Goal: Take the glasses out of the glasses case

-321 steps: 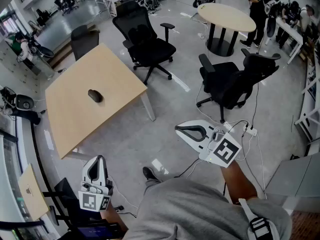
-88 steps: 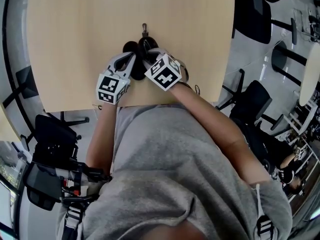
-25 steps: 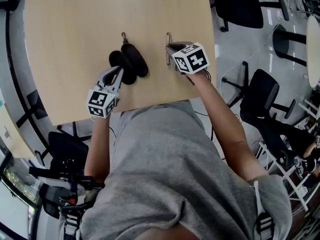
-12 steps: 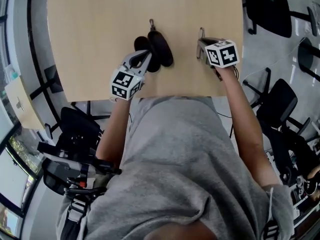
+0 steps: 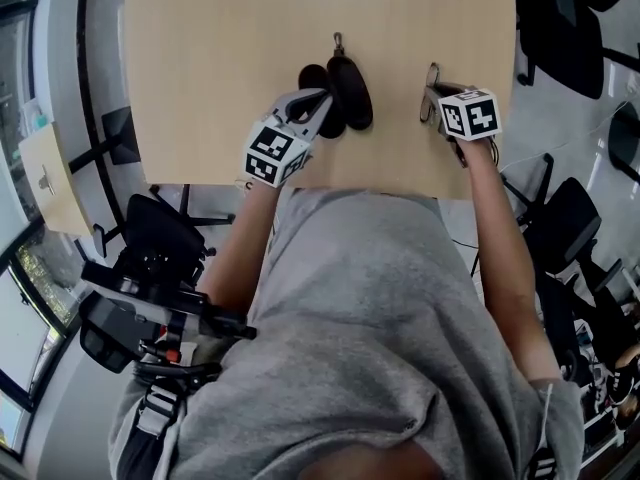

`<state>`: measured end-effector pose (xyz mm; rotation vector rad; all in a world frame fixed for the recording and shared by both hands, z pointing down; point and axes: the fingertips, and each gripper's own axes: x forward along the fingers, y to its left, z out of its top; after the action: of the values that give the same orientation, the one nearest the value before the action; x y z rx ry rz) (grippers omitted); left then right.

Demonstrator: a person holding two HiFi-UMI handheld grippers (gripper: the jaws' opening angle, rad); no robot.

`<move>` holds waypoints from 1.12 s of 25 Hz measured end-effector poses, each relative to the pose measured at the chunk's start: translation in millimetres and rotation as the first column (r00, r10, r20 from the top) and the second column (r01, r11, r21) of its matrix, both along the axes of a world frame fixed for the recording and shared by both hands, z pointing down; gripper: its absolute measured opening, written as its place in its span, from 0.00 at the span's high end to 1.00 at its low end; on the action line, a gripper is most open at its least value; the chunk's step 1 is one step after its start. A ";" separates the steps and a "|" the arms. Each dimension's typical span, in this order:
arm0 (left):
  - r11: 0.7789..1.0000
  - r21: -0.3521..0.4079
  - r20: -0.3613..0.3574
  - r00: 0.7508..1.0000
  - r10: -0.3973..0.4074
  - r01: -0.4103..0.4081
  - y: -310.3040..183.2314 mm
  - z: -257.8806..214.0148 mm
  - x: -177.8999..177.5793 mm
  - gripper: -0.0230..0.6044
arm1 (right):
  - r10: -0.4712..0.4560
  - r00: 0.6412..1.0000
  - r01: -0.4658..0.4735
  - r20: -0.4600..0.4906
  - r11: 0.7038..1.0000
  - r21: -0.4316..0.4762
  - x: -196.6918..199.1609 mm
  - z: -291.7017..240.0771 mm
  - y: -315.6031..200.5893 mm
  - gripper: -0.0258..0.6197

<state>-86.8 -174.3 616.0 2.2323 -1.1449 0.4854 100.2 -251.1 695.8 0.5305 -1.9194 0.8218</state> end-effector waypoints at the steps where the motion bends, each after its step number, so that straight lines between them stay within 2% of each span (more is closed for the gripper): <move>1: 1.000 0.002 0.000 1.000 0.001 -0.001 -0.4 -0.4 0.1 0.95 | -0.006 1.000 0.006 -0.005 1.000 -0.002 0.9 0.0 0.5 0.90; 4: 1.000 0.012 -0.003 1.000 0.006 -0.006 -2.0 -1.2 2.7 0.95 | -0.013 1.000 0.013 -0.023 1.000 0.001 5.7 -0.6 0.8 0.89; 10: 0.999 0.034 -0.006 1.000 0.017 -0.017 6.9 -18.2 -17.4 0.95 | -0.016 0.999 0.017 -0.035 0.999 0.034 -10.3 -21.4 8.6 0.74; 14: 0.998 0.060 -0.014 1.000 0.027 -0.026 5.4 -28.7 -26.4 0.95 | 0.011 0.999 -0.006 -0.051 0.995 0.100 -10.8 -42.5 0.4 0.70; 18: 0.995 0.090 -0.009 0.999 0.035 -0.034 4.1 -32.2 -32.9 0.95 | 0.049 0.999 -0.047 -0.004 0.983 0.179 -13.8 -61.2 -8.9 0.70; 23: 0.988 0.156 -0.041 0.999 0.029 -0.022 6.7 -63.4 -50.6 0.95 | 0.092 0.993 -0.111 0.070 0.933 0.344 -28.0 -117.5 -12.6 0.71; 24: 0.985 0.172 -0.055 0.998 0.027 -0.017 5.4 -71.6 -52.5 0.95 | 0.087 0.992 -0.115 0.089 0.918 0.380 -30.6 -130.5 -12.5 0.75; 25: 0.982 0.191 -0.066 0.997 0.027 -0.013 3.8 -80.0 -53.7 0.95 | 0.080 0.991 -0.118 0.107 0.902 0.416 -32.4 -143.3 -12.0 0.87; 26: 0.977 0.211 -0.075 0.997 0.029 -0.012 1.9 -88.6 -54.4 0.95 | 0.074 0.989 -0.125 0.128 0.885 0.448 -34.0 -156.0 -11.1 0.93; 28: 0.966 0.258 -0.086 0.995 0.040 -0.017 -2.5 -107.7 -54.8 0.95 | 0.071 0.980 -0.154 0.185 0.858 0.490 -36.9 -180.9 -7.7 0.95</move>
<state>-141.6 -176.8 508.3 2.4678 -1.1866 0.2537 63.3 -258.9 514.9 0.9227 -2.2816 0.4319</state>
